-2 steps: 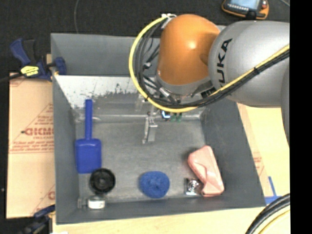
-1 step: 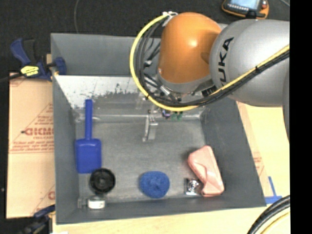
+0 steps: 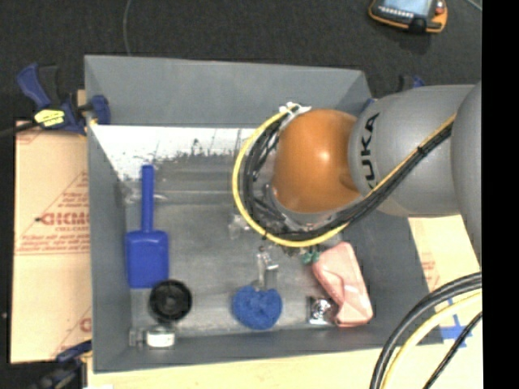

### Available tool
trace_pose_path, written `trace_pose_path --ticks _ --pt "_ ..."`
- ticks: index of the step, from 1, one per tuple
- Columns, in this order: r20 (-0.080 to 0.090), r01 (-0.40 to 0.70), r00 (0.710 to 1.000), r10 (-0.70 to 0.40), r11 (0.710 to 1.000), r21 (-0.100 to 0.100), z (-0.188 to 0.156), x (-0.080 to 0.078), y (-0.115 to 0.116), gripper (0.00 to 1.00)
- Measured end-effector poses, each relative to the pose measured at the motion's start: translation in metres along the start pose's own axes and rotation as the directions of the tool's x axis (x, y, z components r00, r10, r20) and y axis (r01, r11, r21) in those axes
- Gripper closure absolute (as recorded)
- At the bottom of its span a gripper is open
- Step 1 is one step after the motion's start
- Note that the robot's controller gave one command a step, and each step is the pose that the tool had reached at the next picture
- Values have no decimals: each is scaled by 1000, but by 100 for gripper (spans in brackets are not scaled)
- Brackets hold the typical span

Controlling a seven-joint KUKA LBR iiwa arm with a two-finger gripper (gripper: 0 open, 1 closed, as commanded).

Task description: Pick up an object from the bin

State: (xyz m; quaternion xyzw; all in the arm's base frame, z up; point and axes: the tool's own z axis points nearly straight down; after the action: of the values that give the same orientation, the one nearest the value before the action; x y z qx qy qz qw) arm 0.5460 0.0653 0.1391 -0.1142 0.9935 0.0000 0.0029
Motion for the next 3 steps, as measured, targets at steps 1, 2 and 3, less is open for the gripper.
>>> trace_pose_path --ticks 1,2,3 --pt "7 7 1000 -7 1000 0 -22 14 -24 0" --pt "-6 247 969 -247 969 -3 -4 67 6 0" --pt "4 92 996 -92 996 0 68 41 5 0"
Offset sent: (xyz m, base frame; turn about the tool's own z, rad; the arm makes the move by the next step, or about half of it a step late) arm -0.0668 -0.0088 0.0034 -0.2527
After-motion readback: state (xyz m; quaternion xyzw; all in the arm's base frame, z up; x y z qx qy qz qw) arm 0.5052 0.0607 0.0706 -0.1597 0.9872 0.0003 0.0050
